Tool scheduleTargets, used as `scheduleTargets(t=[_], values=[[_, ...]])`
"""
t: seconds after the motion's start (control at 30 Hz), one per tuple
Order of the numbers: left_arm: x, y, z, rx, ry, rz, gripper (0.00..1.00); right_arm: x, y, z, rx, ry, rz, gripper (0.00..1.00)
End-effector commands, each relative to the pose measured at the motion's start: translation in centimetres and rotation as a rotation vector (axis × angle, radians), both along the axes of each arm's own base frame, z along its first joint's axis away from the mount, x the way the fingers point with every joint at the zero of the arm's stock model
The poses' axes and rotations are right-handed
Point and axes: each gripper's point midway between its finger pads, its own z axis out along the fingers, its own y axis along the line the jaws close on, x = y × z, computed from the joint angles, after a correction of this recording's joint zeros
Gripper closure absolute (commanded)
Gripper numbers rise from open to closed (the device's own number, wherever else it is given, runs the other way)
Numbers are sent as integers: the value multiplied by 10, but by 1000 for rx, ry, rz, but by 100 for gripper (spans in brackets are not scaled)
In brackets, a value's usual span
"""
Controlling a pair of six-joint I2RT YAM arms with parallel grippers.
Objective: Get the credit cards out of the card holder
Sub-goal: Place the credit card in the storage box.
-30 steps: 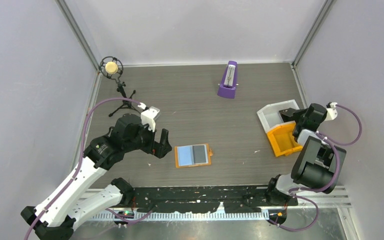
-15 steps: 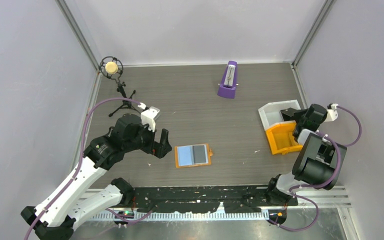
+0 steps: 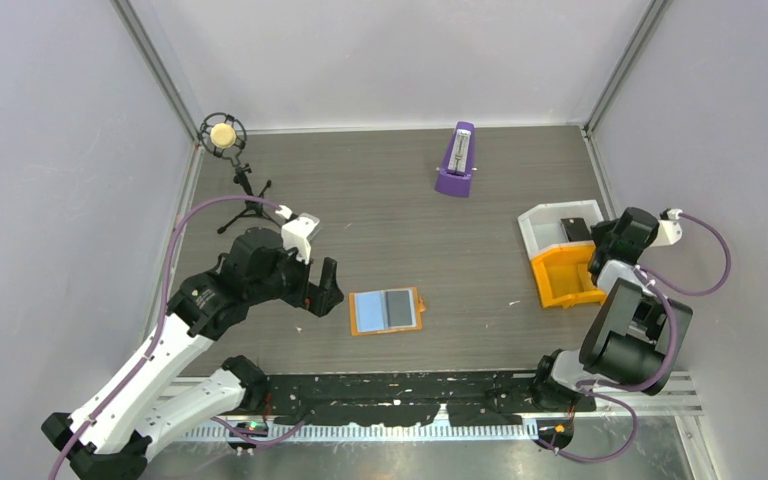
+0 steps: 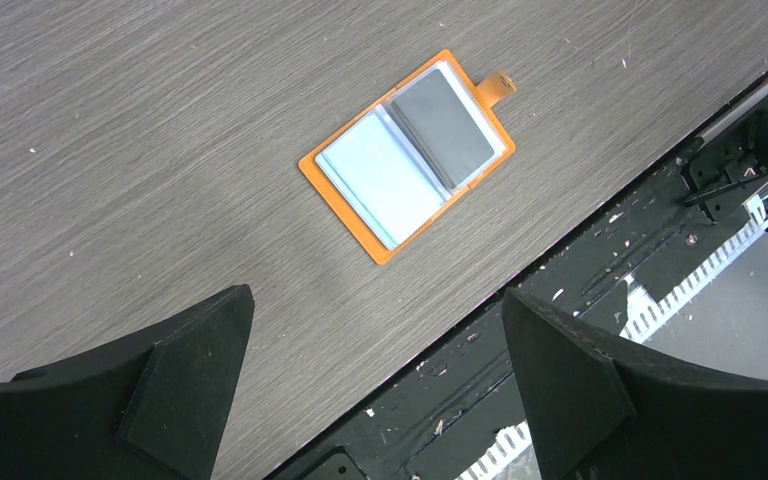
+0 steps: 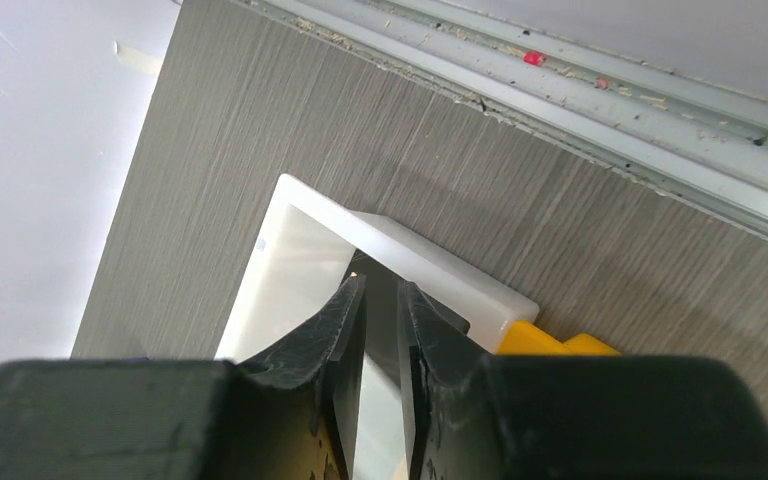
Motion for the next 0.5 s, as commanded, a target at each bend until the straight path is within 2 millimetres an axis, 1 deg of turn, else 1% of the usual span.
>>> scheduleTargets(t=[0.0, 0.13, 0.23, 0.33, 0.4, 0.47], values=[[2, 3, 7, -5, -37, 6, 0, -4, -18, 37, -71, -29, -69, 74], [1, 3, 8, -10, -43, 5, 0, -10, -21, 39, -66, 9, -92, 72], [1, 4, 9, -10, -47, 4, 0, -9, -21, 49, -74, 1, -84, 72], [1, 4, 9, -11, -50, 4, 0, -8, -16, 58, -92, 12, -41, 72], [1, 3, 10, -16, -51, 2, 0, -4, -12, 67, -97, 21, 0, 72], [1, 3, 10, -18, -52, 2, 0, -1, -3, 70, -91, 46, 61, 73]])
